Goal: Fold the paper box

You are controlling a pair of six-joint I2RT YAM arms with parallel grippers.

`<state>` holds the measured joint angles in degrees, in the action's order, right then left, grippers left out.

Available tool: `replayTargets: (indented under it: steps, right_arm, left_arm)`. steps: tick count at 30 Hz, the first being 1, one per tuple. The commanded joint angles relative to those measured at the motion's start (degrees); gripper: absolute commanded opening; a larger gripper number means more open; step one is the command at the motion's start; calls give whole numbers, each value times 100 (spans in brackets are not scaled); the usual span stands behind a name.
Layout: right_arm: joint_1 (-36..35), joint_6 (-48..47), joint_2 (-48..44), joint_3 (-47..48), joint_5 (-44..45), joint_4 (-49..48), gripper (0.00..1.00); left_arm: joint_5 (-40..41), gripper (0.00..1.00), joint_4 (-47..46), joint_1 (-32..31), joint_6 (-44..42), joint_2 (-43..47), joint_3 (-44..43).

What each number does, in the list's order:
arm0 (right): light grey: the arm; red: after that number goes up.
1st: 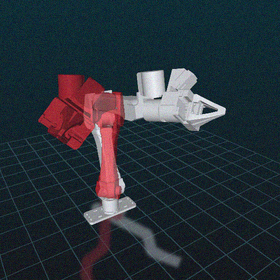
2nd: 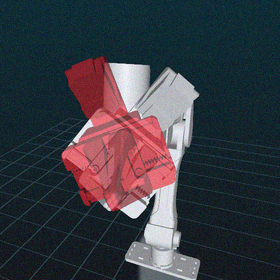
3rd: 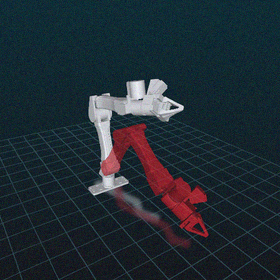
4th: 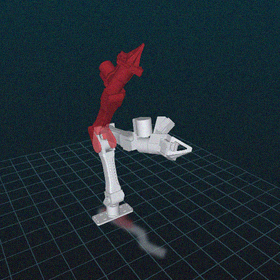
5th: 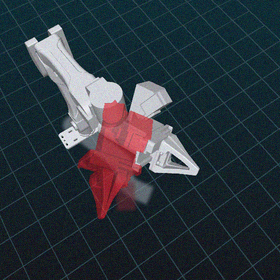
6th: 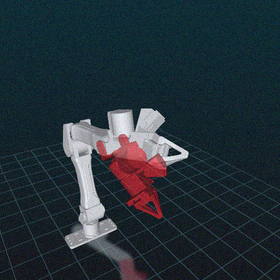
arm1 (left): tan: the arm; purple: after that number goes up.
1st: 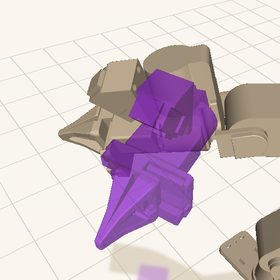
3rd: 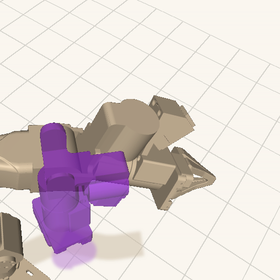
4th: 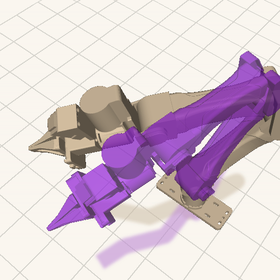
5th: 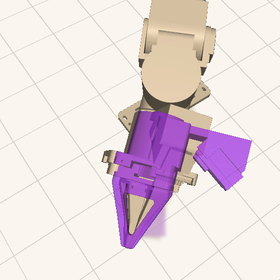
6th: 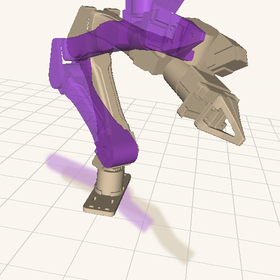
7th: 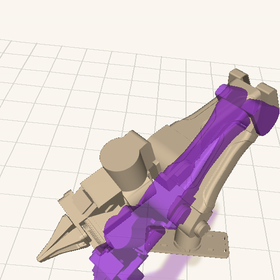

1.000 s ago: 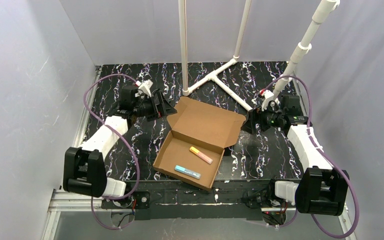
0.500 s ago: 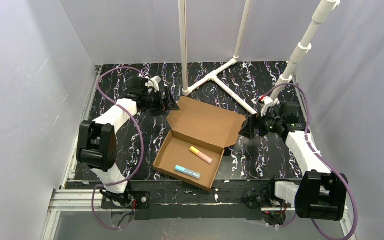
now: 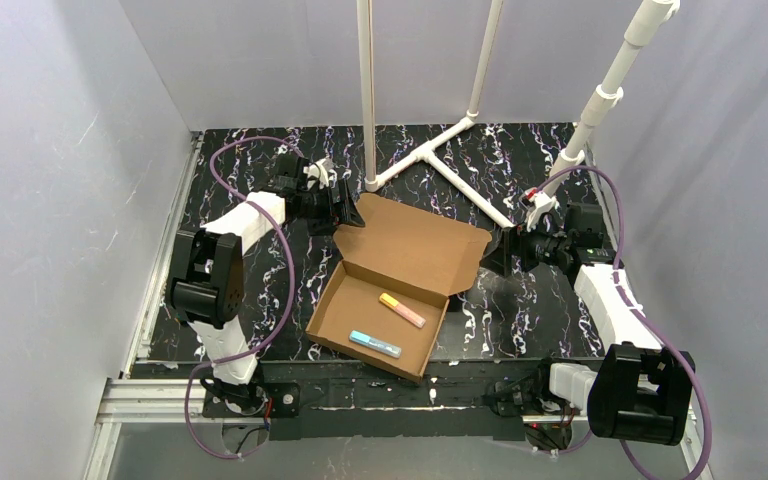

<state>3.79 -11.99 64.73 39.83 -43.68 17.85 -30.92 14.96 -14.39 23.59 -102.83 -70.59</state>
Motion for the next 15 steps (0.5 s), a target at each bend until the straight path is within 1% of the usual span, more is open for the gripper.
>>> replayTargets:
  steps: [1,15]
  right_arm:
    - [46,-53,21,-19,-187,-152,98]
    - [205,-426,67,-62,-607,5,98]
  left_arm:
    - [-71,81,73,-18,-114,44,-219]
    - [-227,82,-11,-36,-266,28,-169]
